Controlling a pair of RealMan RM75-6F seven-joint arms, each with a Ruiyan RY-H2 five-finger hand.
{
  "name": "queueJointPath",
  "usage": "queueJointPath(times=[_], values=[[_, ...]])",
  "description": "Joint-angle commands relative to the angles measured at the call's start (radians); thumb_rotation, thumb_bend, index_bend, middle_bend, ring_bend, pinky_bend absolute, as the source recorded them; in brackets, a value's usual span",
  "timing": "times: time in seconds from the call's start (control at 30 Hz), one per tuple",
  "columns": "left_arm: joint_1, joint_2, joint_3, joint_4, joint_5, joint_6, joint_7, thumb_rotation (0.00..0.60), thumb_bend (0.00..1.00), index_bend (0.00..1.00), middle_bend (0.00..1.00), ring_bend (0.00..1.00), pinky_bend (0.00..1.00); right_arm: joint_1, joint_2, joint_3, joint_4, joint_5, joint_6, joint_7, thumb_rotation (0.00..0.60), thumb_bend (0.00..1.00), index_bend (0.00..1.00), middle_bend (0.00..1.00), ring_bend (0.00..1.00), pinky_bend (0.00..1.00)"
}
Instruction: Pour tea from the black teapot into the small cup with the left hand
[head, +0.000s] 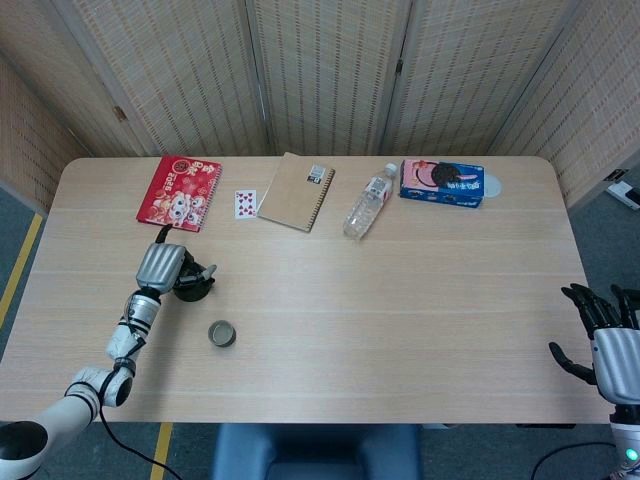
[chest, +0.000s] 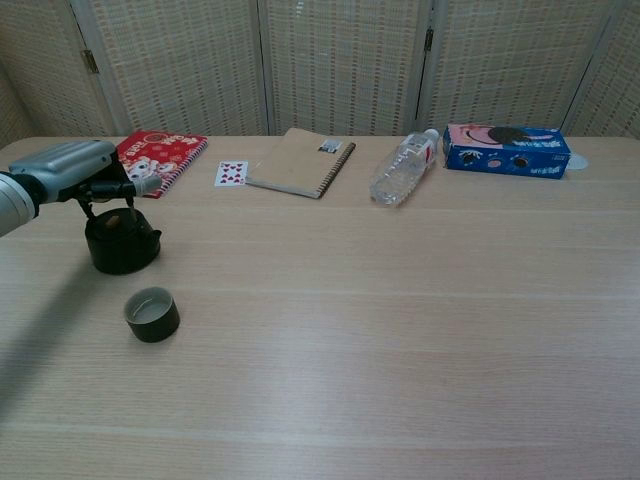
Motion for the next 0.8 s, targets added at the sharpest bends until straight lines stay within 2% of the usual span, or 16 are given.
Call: queueJointPath(times=[0.03,0.33,0.47,0.5,0.6,0.7,0.8], values=[[0.001,0.000,-0.003,-0.004,-0.004,-0.003,0.007,0.102,0.25,0.90,0.96,0.74,0.06,-0.002,0.000,-0.001,0.001,-0.001,0.003,0.002,0.600,0.28,0.16,0.18,0.22,0.02],[0.003,-0.002,-0.009,-0.010,-0.006,0.009,0.025,0.102,0.25,0.79,0.81,0.56,0.06,-0.009,0.002,-0.002,0.005,-0.003,0.014,0.011,0.600,0.28,0.16,0.18,0.22,0.02],[0.005,0.005,-0.015,-0.024,-0.015,0.002,0.033,0.098,0.25,0.67,0.61,0.37,0.03,-0.011,0.002,-0.002,0.005,-0.003,0.016,0.012,0.600,0.28,0.16,0.19,0.22,0.02],[0.006,0.008,-0.016,-0.028,-0.018,-0.001,0.036,0.098,0.25,0.62,0.54,0.29,0.02,-0.011,0.003,-0.002,0.005,-0.004,0.016,0.012,0.600,0.28,0.16,0.19,0.22,0.02],[0.007,0.019,-0.022,-0.047,-0.034,-0.020,0.053,0.101,0.25,0.47,0.38,0.15,0.00,-0.011,0.003,-0.002,0.005,-0.007,0.019,0.013,0.600,0.28,0.16,0.19,0.22,0.02],[0.011,0.032,-0.032,-0.074,-0.051,-0.028,0.066,0.102,0.25,0.35,0.28,0.08,0.00,-0.012,0.003,-0.002,0.004,-0.009,0.021,0.013,0.600,0.28,0.16,0.19,0.22,0.02],[0.016,0.044,-0.044,-0.100,-0.064,-0.026,0.062,0.100,0.25,0.27,0.22,0.06,0.00,-0.012,0.004,-0.002,0.003,-0.010,0.022,0.013,0.600,0.28,0.16,0.19,0.22,0.02]])
